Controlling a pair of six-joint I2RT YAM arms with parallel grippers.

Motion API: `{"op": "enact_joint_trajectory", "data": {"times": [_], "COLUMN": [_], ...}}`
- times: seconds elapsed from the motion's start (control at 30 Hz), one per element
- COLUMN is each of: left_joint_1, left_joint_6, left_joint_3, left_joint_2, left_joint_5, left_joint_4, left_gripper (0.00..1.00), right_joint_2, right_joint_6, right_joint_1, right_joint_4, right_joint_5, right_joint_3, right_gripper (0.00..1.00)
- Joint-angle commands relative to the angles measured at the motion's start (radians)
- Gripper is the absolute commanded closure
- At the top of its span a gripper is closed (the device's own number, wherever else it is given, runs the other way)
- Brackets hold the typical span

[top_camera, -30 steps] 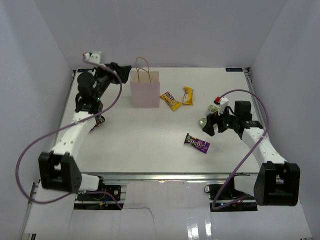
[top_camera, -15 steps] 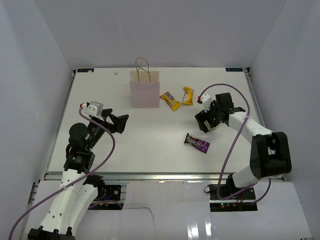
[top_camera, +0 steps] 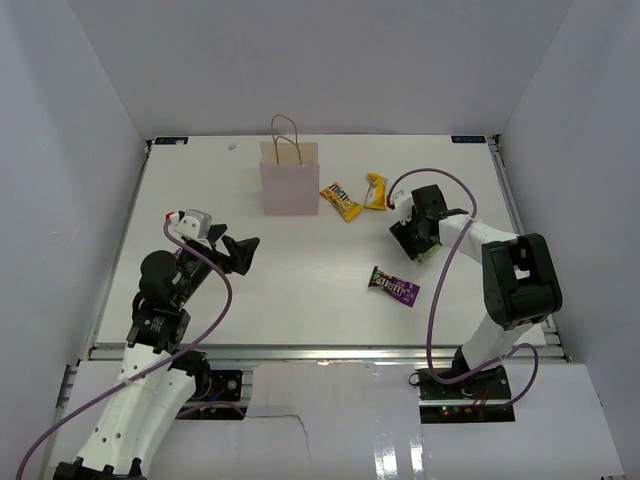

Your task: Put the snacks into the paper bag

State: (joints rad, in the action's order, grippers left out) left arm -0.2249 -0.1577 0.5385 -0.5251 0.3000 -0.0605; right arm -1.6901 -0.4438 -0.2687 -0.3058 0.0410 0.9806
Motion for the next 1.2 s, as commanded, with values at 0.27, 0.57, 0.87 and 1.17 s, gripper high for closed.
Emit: {"op": "enact_joint_trajectory", "data": {"times": [0.27, 0.57, 0.87, 1.17], "left_joint_1": [-0.004, -0.007, -0.007, -0.005], "left_joint_6": [0.015, 0.018, 0.026, 0.041], "left_joint_3": [0.009, 0.009, 0.008, 0.011], "left_joint_2": [-0.006, -0.009, -0.007, -0.021], "left_joint_5": [0.013, 0.034, 0.022, 0.013], "left_joint_4": [-0.004, -0.001, -0.002, -0.004], "left_gripper": [0.02, 0.02, 0.02, 0.02], "right_joint_2": [0.062, 0.257, 0.051, -0.29], "right_joint_6": [0.057, -0.134, -0.101, 0.316], "right_joint_1": [-0.003, -0.003, -0.006, -0.078], "right_joint_4": [0.024, -0.148, -0.303, -0.045], "right_joint_5": [-0.101, -0.516, -0.92, -1.194], "right_joint_3": [-0.048, 0.024, 0.614, 1.097], "right_gripper": [0.82, 0.92, 0.92, 0.92]}}
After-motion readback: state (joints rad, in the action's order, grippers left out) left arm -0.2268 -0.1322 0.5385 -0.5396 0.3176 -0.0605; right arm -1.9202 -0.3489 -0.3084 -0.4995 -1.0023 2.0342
